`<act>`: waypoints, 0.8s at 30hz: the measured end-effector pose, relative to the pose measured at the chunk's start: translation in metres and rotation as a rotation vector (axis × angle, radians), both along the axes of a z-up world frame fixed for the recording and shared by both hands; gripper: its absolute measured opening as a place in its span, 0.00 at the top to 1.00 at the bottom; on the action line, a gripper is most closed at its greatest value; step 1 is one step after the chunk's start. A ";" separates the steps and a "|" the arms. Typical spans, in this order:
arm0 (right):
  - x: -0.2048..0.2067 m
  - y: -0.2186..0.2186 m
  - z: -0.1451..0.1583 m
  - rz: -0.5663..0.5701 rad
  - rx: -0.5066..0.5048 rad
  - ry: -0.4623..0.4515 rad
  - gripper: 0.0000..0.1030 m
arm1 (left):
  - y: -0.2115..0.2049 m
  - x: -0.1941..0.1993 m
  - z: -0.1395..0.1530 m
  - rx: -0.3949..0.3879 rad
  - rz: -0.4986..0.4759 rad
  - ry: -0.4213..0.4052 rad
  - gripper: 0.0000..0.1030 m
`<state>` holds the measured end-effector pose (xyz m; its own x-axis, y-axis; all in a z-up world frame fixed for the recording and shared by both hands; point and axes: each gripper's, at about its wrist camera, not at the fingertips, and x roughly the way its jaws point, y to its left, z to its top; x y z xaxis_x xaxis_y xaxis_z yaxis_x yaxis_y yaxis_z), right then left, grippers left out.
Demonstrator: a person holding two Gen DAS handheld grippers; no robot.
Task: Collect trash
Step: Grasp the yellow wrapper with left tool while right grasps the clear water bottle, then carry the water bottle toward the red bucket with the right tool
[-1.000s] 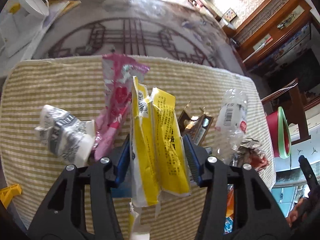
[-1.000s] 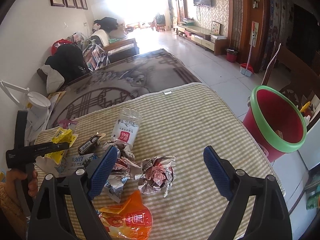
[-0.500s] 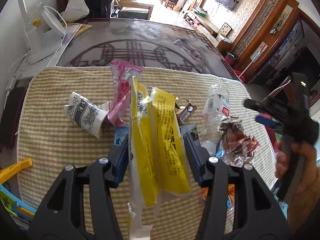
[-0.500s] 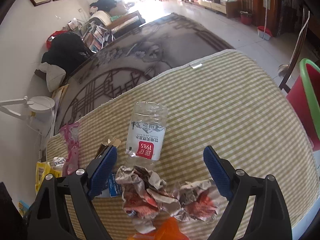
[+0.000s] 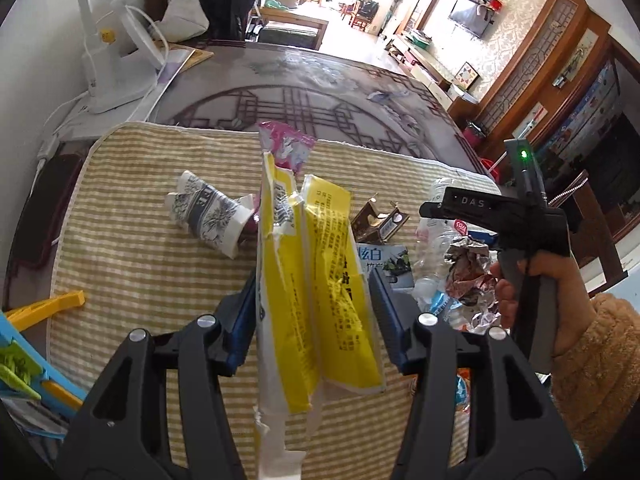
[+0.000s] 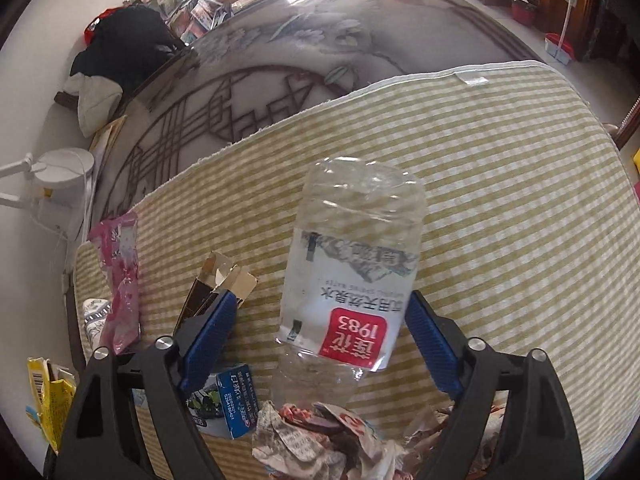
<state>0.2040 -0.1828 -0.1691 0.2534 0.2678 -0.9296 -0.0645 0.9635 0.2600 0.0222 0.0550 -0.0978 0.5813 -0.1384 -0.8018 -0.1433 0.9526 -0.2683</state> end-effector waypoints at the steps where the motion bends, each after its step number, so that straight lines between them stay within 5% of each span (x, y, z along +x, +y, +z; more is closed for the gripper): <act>1: 0.001 0.002 -0.001 0.008 -0.005 -0.001 0.30 | 0.002 -0.002 -0.001 -0.001 0.009 0.005 0.50; 3: 0.001 0.008 -0.001 0.030 -0.012 -0.002 0.47 | 0.005 -0.006 -0.003 -0.009 0.026 0.011 0.50; 8: -0.002 0.017 0.008 0.071 -0.002 -0.032 0.48 | 0.012 -0.012 -0.004 -0.014 0.051 0.013 0.50; 24: -0.069 -0.008 0.142 0.108 0.140 -0.387 0.48 | -0.007 -0.001 -0.002 -0.019 -0.014 0.008 0.50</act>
